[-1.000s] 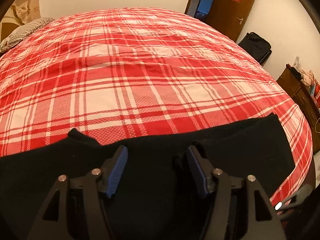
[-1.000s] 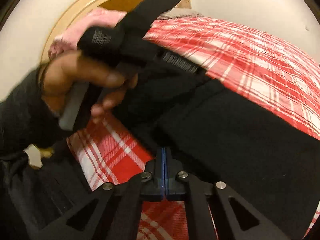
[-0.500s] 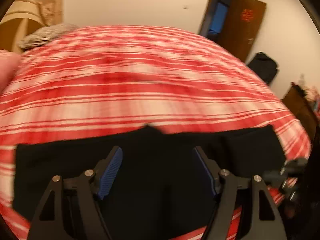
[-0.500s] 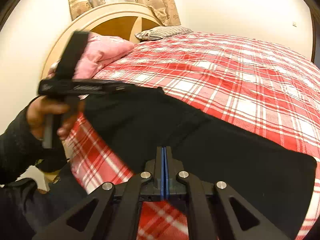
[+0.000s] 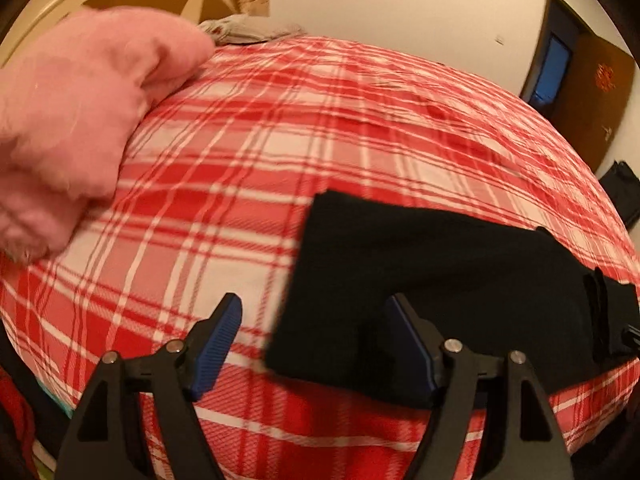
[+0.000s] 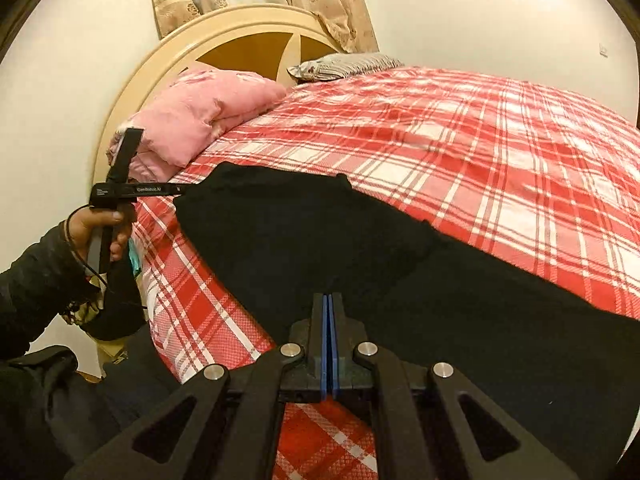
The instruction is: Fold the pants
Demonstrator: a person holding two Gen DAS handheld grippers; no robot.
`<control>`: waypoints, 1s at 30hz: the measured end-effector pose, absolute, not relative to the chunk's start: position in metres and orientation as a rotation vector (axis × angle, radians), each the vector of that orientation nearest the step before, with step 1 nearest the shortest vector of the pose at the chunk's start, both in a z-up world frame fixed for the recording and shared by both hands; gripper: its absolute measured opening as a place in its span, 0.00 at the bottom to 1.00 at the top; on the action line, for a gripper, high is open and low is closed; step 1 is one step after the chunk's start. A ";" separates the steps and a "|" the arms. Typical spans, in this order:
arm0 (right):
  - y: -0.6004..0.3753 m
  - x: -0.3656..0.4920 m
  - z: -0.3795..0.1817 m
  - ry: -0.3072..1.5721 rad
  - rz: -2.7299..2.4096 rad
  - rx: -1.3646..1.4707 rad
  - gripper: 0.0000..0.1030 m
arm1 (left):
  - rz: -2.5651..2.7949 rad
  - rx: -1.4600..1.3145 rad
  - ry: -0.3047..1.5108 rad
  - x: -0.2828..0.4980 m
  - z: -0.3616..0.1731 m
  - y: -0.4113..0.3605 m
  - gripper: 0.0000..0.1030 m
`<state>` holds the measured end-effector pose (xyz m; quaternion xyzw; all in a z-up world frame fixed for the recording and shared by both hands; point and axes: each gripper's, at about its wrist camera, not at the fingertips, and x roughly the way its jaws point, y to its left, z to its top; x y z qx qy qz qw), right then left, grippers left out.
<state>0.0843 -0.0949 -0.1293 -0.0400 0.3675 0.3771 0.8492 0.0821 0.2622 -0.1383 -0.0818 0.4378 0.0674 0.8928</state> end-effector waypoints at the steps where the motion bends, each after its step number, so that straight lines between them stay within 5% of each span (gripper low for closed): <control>1: -0.094 0.084 -0.130 0.772 0.796 -0.088 0.02 | 0.136 -0.184 0.908 0.081 -0.140 0.264 0.75; 10: -0.083 0.072 -0.139 0.771 0.800 -0.153 0.02 | 0.103 -0.247 0.899 0.093 -0.154 0.270 0.75; 13: -0.081 0.070 -0.139 0.756 0.790 -0.173 0.02 | 0.079 -0.212 0.899 0.093 -0.153 0.261 0.60; 24: -0.088 0.074 -0.137 0.746 0.769 -0.139 0.02 | 0.050 -0.201 0.885 0.102 -0.157 0.260 0.69; 26: -0.088 0.072 -0.136 0.738 0.763 -0.146 0.02 | 0.038 -0.202 0.891 0.103 -0.154 0.260 0.57; 28: -0.089 0.071 -0.135 0.726 0.762 -0.145 0.02 | -0.015 -0.218 0.896 0.102 -0.150 0.259 0.25; 30: -0.091 0.071 -0.133 0.720 0.760 -0.138 0.02 | -0.037 -0.254 0.903 0.099 -0.146 0.260 0.25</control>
